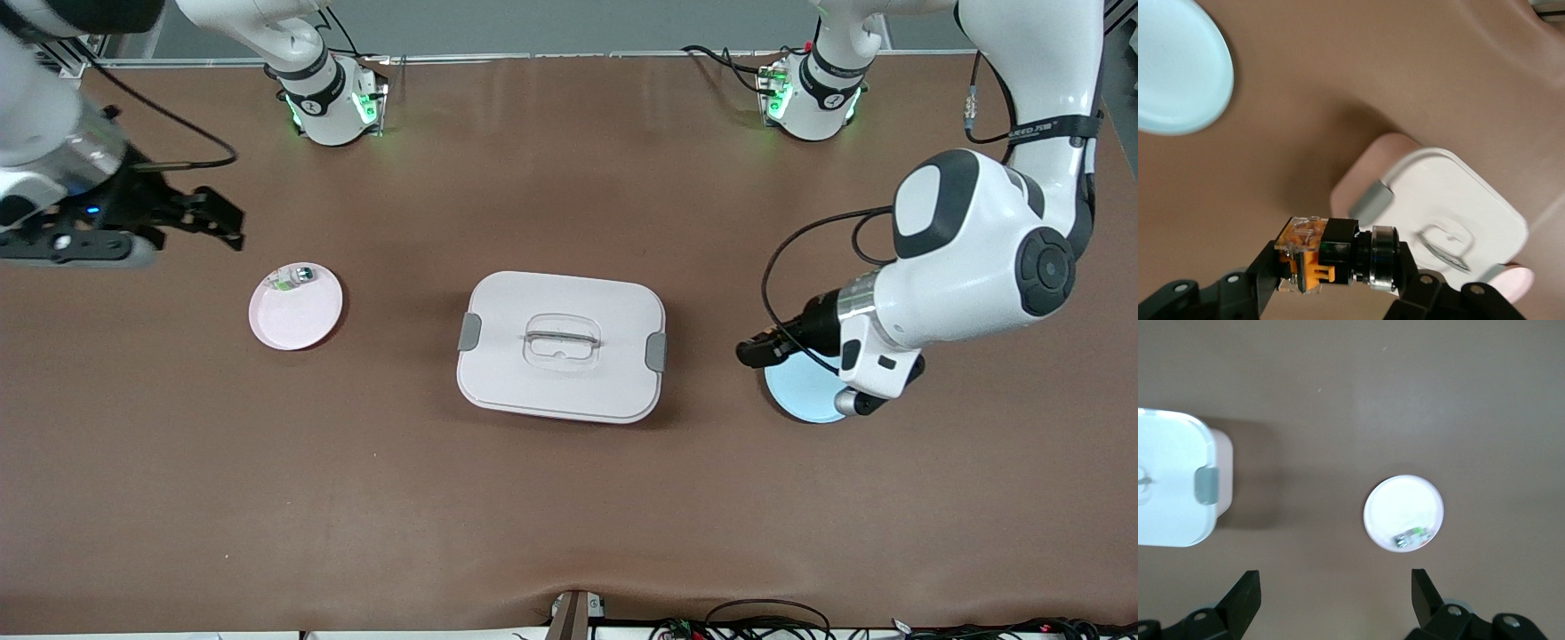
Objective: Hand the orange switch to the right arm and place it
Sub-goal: 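Lift the switch with the left gripper while the right gripper approaches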
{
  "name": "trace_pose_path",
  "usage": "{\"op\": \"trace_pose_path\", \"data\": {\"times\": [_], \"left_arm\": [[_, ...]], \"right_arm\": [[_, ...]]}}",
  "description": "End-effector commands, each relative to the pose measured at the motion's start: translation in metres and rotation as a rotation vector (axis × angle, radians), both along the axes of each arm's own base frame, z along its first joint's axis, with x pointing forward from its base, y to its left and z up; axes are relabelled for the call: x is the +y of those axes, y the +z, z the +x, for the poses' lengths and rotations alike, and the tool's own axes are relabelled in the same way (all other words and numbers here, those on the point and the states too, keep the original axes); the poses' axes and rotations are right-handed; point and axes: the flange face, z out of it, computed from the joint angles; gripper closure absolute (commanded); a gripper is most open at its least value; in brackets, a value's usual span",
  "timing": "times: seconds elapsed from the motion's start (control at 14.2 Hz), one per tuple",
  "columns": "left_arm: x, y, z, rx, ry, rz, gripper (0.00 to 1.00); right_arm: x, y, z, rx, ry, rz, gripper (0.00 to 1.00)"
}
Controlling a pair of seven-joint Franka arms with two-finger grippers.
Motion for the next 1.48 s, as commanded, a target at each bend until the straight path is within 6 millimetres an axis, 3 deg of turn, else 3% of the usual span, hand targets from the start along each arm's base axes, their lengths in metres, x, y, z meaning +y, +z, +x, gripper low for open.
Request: {"op": "trace_pose_path", "data": {"times": [0.0, 0.28, 0.64, 0.99, 1.13, 1.27, 1.41], "left_arm": [[-0.036, 0.026, -0.009, 0.051, 0.087, -0.039, 1.0], [-0.085, 0.051, -0.027, 0.13, 0.174, -0.149, 1.0], [-0.18, 0.059, -0.059, 0.164, 0.321, -0.26, 1.0], [-0.254, 0.054, -0.086, 0.155, 0.468, -0.377, 1.0], [-0.264, 0.043, -0.088, 0.19, 0.513, -0.382, 1.0], [-0.282, 0.044, -0.101, 0.212, 0.561, -0.399, 1.0], [-0.287, 0.043, -0.103, 0.228, 0.594, -0.411, 1.0]], "right_arm": [[0.033, 0.004, -0.012, 0.014, 0.001, -0.014, 0.0], [0.094, 0.003, -0.033, 0.018, 0.069, 0.031, 0.0], [0.121, -0.014, -0.039, 0.054, -0.094, 0.216, 0.0], [0.118, -0.03, -0.056, -0.027, -0.203, 0.478, 0.0], [0.122, -0.035, -0.062, -0.05, -0.237, 0.553, 0.0], [0.117, -0.039, -0.065, -0.074, -0.28, 0.611, 0.0], [0.11, -0.043, -0.073, -0.139, -0.324, 0.673, 0.0]]}}
